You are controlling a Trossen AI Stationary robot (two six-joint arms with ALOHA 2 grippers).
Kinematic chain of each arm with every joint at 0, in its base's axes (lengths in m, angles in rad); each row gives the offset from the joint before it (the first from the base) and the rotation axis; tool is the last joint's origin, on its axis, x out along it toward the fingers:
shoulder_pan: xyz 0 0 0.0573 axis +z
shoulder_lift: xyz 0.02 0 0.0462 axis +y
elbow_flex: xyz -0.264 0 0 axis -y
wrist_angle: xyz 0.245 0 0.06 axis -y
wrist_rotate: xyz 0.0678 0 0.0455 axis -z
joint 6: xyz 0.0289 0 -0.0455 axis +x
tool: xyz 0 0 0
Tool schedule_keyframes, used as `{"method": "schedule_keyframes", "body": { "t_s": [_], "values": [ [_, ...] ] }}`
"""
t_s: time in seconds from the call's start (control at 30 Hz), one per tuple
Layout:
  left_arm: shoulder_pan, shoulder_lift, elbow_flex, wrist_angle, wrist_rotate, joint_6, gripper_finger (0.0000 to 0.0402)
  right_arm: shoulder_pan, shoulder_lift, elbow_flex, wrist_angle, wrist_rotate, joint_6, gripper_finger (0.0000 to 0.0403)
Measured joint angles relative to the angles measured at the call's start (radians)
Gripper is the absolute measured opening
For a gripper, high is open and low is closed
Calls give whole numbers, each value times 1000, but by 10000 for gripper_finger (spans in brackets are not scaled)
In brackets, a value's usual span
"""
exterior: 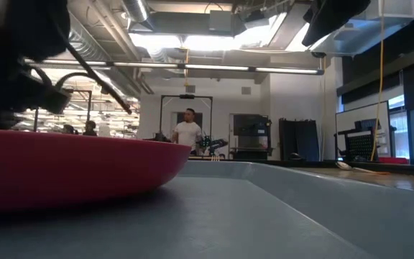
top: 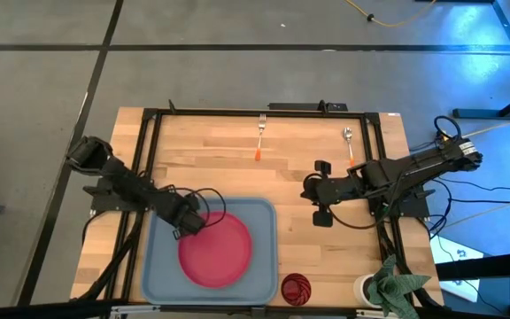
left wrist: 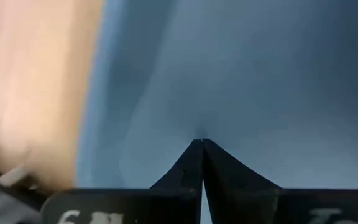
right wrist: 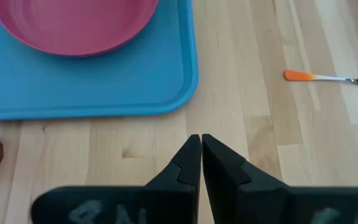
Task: Pick and place plate/cup/fork/spoon on tray
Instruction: Move the blue serving tray to the center of the table
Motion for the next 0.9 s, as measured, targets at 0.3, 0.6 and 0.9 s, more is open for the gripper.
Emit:
{"method": "schedule_keyframes", "body": {
  "t_s": [0.3,0.6,0.9],
  "values": [
    [98,-3,-15,48,-2,141,0,0,0,0,5,1,2,21],
    [200,-2,-14,89,-35,265,0,0,0,0,8,41,0,21],
    [313,-1,-14,176,-109,392,0,0,0,0,7,39,-1,21]
  ]
}}
